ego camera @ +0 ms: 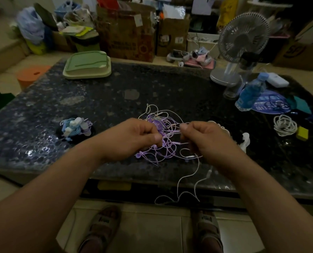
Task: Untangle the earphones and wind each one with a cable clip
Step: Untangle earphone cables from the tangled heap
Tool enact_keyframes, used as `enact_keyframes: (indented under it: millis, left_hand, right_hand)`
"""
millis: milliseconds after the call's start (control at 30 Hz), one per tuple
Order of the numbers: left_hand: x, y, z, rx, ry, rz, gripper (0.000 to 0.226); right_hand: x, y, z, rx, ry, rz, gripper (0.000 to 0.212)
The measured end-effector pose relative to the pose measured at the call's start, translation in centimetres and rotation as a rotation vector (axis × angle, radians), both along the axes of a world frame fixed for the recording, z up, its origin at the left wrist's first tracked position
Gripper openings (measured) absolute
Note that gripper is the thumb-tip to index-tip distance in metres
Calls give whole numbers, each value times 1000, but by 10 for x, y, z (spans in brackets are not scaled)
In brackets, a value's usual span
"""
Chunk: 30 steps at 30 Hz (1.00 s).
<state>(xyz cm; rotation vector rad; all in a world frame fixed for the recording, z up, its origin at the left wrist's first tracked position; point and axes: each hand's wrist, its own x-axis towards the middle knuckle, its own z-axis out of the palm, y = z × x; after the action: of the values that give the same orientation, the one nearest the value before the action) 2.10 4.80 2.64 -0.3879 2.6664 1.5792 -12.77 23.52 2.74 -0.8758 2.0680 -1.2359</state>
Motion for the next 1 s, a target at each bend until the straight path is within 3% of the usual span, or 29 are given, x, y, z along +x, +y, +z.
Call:
enact_keyframes:
  millis: [67, 200, 267, 433, 700, 1000]
  left_hand:
    - [-4, 6, 0, -32, 3, -21, 22]
    - [-8, 16, -1, -20, 24, -86, 18]
    - [-8, 15, -2, -4, 9, -58, 16]
    - [1, 10, -3, 102, -119, -98, 14]
    - [-1, 29, -4, 473, -172, -173, 22]
    - [-13, 46, -11, 558, -24, 165, 34]
  right_hand:
    - [5, -2, -4, -9, 74, 49, 29]
    - [20, -8, -7, 24, -91, 269, 36]
    - [16, -6, -7, 65, -53, 290, 42]
    - [-6, 6, 2, 142, 80, 241, 27]
    - [-14, 5, 6, 16, 183, 96, 23]
    - [-22, 8, 5, -53, 91, -39, 23]
